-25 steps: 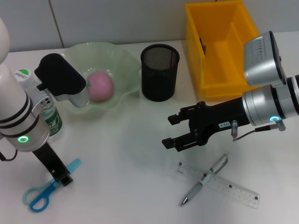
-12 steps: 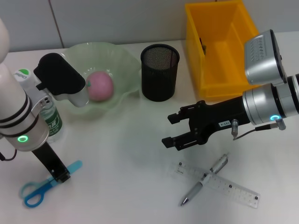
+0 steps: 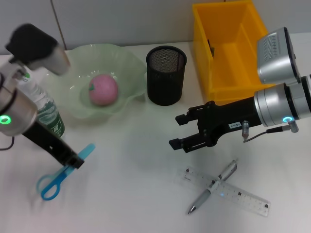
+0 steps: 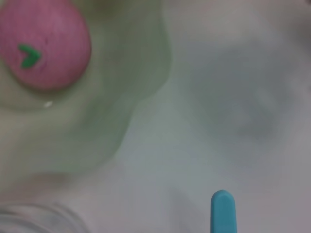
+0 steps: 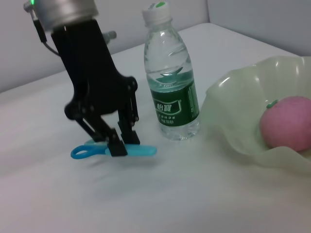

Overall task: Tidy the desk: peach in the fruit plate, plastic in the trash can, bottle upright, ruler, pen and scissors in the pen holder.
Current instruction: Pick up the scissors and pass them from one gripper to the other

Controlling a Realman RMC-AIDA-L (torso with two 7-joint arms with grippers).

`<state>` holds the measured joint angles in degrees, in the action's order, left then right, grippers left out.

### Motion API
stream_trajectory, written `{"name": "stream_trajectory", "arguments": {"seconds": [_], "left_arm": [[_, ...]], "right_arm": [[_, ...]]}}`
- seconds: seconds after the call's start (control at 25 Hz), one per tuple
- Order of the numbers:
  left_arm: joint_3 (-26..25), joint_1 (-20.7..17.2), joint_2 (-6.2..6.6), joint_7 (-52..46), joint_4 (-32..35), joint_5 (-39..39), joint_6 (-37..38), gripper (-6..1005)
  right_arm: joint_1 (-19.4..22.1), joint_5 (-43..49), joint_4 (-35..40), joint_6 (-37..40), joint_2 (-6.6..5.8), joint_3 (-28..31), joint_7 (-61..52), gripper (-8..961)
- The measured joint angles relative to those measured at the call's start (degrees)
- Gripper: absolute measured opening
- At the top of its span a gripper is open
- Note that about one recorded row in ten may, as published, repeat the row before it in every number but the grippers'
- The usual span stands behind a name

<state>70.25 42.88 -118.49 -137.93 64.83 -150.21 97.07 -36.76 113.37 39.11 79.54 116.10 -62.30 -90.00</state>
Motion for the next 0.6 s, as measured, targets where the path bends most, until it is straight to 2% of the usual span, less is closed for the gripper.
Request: {"name": "stream_trajectory", "arguments": {"seconds": [0.04, 0.08, 0.2, 0.24, 0.32, 0.36, 0.4, 0.6], "left_arm": [[-2.23, 0.01, 0.05, 0.79, 0.13, 0.95, 0.61, 214], [-2.23, 0.01, 0.05, 0.79, 0.13, 0.95, 0.61, 214], [-9.45, 0.0, 0.24, 4.18, -0.04, 5.41, 3.2, 214], [-9.45, 0.0, 0.24, 4.18, -0.04, 5.41, 3.2, 214], [-13.99, -0.22, 0.34, 6.11, -0.21, 7.96, 4.78, 214], [-13.99, -0.22, 0.34, 6.11, -0.21, 7.96, 4.78, 214], [-18.01, -0.54, 0.41, 8.79, -0.31, 10.93, 7.02, 214], [-23.85, -1.83, 0.93, 13.72, -0.5, 18.67, 11.35, 213]], "right_arm": [[0.0, 0.0, 0.0, 0.0, 0.0, 0.0, 0.0, 774], [0.02, -0.01, 0.0, 0.0, 0.0, 0.12, 0.0, 774], [0.18, -0.04, 0.01, 0.0, 0.0, 0.61, -0.02, 774], [0.18, -0.04, 0.01, 0.0, 0.0, 0.61, -0.02, 774], [0.2, -0.08, 0.03, 0.0, -0.01, 0.97, -0.07, 774], [0.22, -0.09, 0.03, 0.01, -0.01, 1.14, -0.08, 775], [0.25, -0.09, 0.03, 0.0, -0.01, 1.29, -0.09, 775], [0.37, -0.09, 0.14, 0.0, 0.16, 2.19, -0.09, 775]]}}
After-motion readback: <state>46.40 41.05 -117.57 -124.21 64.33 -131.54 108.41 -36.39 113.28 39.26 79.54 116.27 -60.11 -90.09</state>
